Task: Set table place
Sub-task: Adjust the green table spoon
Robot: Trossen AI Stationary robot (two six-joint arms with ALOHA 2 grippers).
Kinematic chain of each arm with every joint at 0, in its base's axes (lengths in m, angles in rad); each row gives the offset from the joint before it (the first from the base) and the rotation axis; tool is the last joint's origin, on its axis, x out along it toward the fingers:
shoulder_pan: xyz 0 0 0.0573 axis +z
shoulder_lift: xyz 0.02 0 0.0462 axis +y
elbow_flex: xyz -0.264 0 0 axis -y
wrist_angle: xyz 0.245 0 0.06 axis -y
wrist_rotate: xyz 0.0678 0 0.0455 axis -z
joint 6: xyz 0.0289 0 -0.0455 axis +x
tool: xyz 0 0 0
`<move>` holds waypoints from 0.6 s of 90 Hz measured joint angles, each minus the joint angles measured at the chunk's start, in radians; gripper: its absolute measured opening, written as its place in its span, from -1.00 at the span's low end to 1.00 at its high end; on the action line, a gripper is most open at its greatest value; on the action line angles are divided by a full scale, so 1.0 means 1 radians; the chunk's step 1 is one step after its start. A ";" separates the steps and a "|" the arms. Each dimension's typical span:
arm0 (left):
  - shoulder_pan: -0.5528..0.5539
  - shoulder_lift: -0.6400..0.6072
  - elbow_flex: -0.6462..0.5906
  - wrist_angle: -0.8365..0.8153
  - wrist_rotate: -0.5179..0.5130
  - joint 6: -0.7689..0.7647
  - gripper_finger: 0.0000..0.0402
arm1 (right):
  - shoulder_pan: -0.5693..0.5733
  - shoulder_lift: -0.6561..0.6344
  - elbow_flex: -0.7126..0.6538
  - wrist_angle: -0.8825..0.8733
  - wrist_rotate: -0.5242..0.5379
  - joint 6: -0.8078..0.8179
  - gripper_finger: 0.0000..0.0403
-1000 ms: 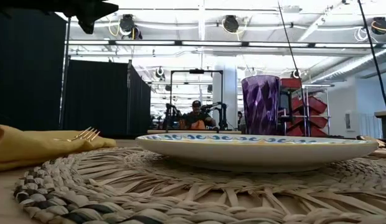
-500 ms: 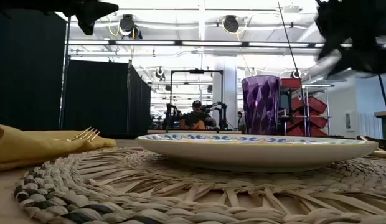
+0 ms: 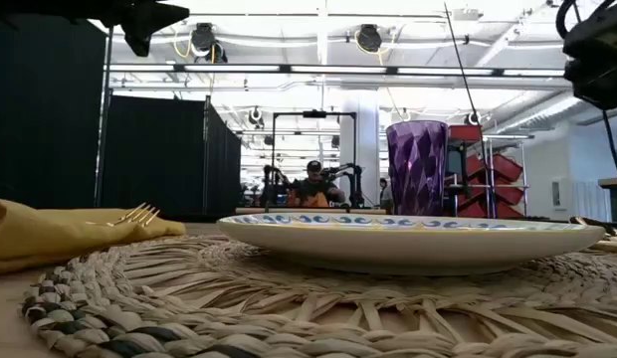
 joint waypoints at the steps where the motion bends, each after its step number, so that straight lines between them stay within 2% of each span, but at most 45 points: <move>1: 0.000 0.000 0.000 0.000 0.000 0.000 -0.30 | 0.000 0.003 0.001 0.000 0.000 0.000 -0.49; 27: 0.000 0.000 0.000 0.005 0.001 -0.019 -0.30 | -0.001 0.110 0.005 0.032 -0.048 0.026 -0.48; 54: 0.000 0.000 0.000 0.007 0.004 -0.019 -0.30 | -0.002 0.164 0.005 0.060 -0.049 0.039 -0.48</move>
